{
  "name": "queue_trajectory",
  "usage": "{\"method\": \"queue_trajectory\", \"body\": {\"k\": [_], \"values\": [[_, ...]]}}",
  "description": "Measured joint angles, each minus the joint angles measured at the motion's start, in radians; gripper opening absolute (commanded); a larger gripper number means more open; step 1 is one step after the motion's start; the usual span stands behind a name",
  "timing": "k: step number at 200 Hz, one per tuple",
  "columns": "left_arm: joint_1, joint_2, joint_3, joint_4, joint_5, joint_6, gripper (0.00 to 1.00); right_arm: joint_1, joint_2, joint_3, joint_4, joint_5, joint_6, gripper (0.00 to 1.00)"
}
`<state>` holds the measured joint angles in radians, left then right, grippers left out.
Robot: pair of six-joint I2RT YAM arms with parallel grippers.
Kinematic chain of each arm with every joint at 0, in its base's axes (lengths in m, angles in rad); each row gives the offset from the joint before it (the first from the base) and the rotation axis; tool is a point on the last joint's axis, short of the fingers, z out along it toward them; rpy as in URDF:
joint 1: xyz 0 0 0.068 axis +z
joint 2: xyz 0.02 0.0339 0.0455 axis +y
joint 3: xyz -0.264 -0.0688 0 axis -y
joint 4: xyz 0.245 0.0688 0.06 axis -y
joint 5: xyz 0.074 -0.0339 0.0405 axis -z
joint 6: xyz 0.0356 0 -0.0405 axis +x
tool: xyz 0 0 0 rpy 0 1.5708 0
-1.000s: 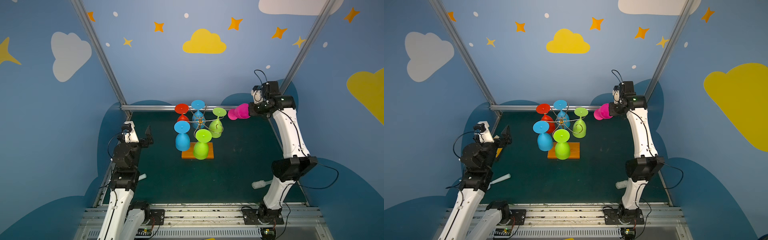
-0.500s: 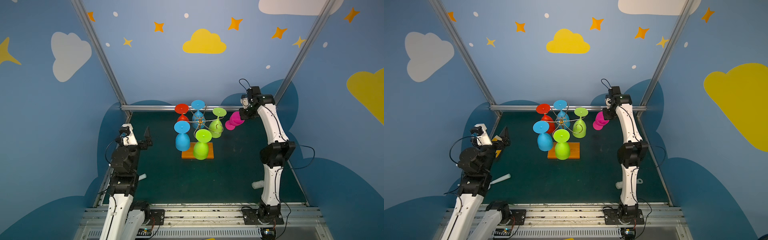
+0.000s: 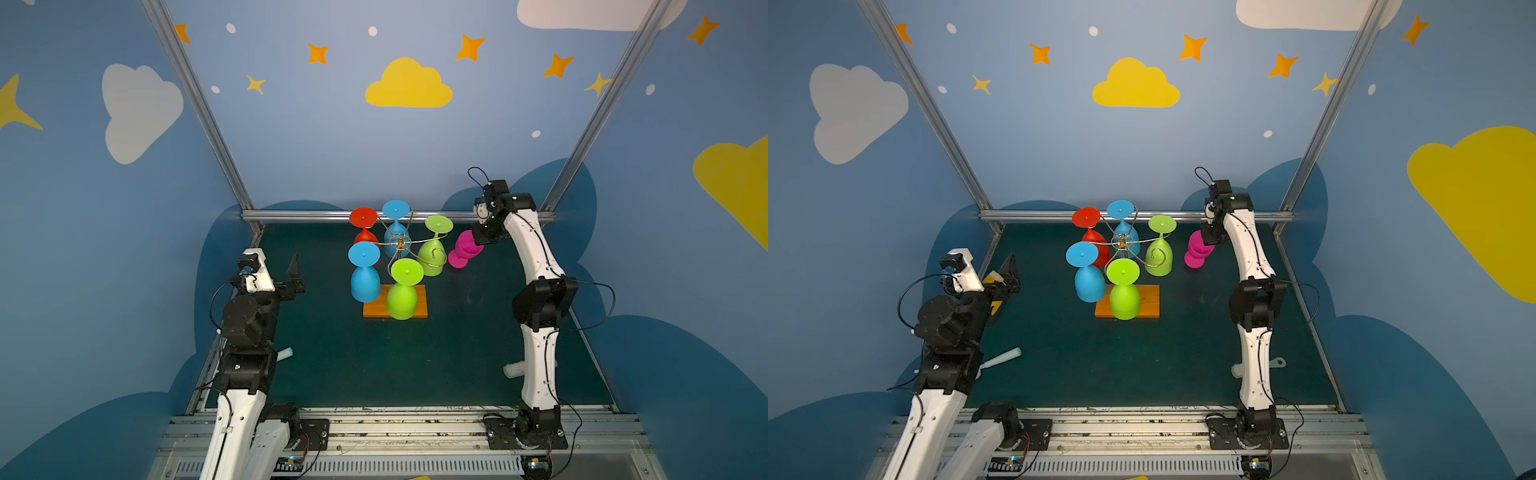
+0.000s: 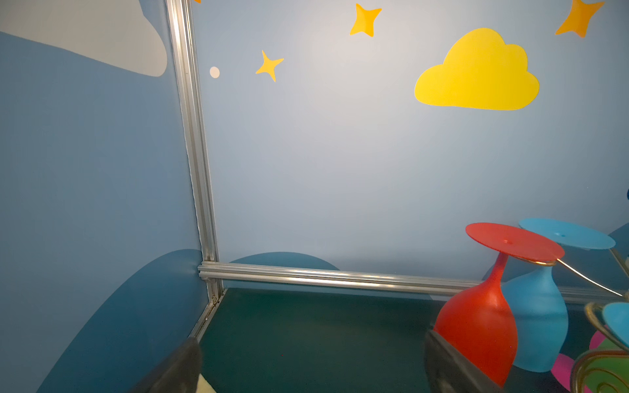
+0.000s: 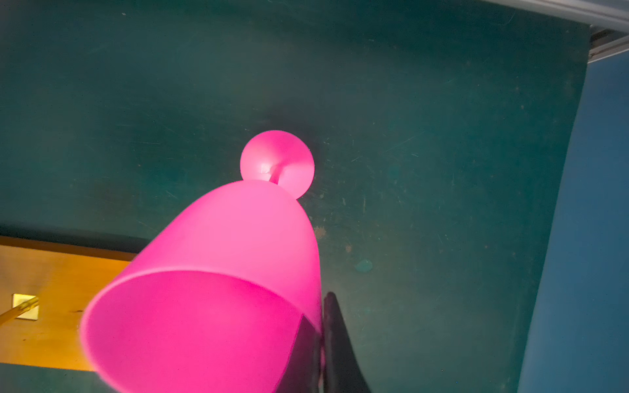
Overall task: Take the wine glass off the wine glass rack
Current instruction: 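Lower the magenta glass foot-down onto the table beside the rack with the right gripper, then open the right gripper and lift it up off the magenta glass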
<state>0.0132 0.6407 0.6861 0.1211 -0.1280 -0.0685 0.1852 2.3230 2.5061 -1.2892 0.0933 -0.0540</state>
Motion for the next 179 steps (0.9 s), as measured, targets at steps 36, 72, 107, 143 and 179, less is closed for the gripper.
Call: {"method": "queue_trajectory", "body": {"k": [36, 72, 107, 143, 179], "values": [[0.000, 0.000, 0.000, -0.002, 0.000, 0.000, 1.00, 0.000, 0.016, 0.002, 0.005, 0.000, 0.000, 0.00], [0.000, 0.000, 0.000, -0.003, 0.000, 0.000, 1.00, 0.000, 0.016, 0.009, 0.014, -0.001, 0.001, 0.00], [0.000, 0.000, 0.000, -0.003, 0.000, 0.000, 1.00, 0.000, 0.016, 0.009, 0.021, -0.016, 0.006, 0.04], [0.000, 0.000, 0.000, -0.009, 0.000, 0.000, 1.00, -0.007, 0.016, 0.009, 0.034, -0.040, 0.018, 0.12], [0.000, 0.000, 0.000, -0.009, 0.000, 0.000, 1.00, -0.011, 0.016, 0.009, 0.041, -0.055, 0.025, 0.18]]}}
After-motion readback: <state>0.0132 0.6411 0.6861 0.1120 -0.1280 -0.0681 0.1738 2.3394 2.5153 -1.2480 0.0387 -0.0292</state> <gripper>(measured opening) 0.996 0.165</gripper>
